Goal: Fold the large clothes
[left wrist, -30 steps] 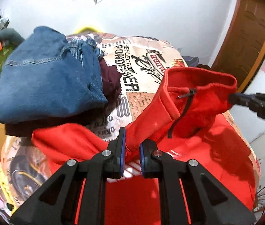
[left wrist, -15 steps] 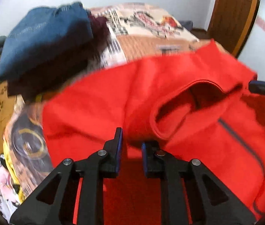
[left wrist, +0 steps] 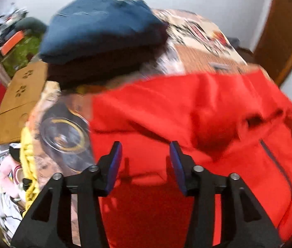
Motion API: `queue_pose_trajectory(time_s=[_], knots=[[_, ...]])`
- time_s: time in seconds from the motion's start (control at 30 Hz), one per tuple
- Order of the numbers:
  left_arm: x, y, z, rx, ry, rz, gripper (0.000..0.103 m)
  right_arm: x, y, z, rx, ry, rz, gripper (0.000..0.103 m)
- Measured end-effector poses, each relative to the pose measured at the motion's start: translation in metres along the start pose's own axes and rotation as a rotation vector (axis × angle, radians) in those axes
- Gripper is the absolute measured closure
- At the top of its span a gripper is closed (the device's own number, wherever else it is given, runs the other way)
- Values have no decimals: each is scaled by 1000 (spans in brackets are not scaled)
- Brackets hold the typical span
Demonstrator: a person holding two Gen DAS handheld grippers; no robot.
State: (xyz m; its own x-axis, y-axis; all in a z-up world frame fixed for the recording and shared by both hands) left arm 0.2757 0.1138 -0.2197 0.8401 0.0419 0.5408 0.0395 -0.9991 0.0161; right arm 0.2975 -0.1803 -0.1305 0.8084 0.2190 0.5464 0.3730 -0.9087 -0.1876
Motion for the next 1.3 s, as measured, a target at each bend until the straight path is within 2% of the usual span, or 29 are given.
queue_pose_trajectory(time_s=[0.07, 0.13, 0.2, 0.27, 0.37, 0.53, 0.67, 0.73, 0.8, 0.87, 0.93, 1.03, 1.17, 1.3], knots=[[16, -9, -4, -1, 27, -44, 53, 14, -3, 3, 9, 6, 11, 95], [33, -13, -5, -36, 39, -90, 53, 25, -7, 6, 34, 10, 14, 94], [46, -9, -2, -86, 39, -121, 52, 37, -16, 13, 63, 7, 14, 86], [56, 0, 3, -119, 34, -129, 52, 45, -25, 20, 79, 6, 5, 67], [66, 22, 17, -120, 29, -83, 51, 50, -37, 31, 86, 10, -21, 63], [55, 61, 51, -138, -40, 10, 51, 33, -47, 64, 59, -82, -80, 63], [27, 76, 80, -109, -128, 88, 50, 8, -32, 82, 15, -171, -106, 63], [15, 76, 82, -92, -118, 118, 45, -2, -23, 84, 21, -197, -100, 63], [7, 71, 75, -56, -83, 139, 29, -9, -19, 79, 41, -199, -97, 63], [-1, 65, 67, -33, -68, 162, 27, -14, -13, 66, 38, -178, -109, 63], [-8, 58, 61, -28, -62, 167, 26, -16, -12, 55, 27, -168, -124, 63], [-13, 41, 51, -33, -58, 106, 26, -16, -12, 40, -12, -153, -155, 63], [-9, 8, 27, 26, 5, 34, 26, -11, -6, 23, -77, -111, -191, 60], [3, -34, 8, 60, 53, -74, 26, 3, 6, 11, -97, -60, -167, 57]])
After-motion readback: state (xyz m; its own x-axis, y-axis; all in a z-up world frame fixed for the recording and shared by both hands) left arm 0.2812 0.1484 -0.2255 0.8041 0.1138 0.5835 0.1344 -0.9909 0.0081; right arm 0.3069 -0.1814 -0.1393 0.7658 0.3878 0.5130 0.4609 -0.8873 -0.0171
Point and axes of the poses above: each gripper's, at about its wrist camera, not at the fingertips, and z roughly the way its jaws point, y to its right, x to its top, the point moved 7 cm from there along z, roughly the way its jaws point, and after that the axes turned 1 degree about -z, right-handed, at the moved point
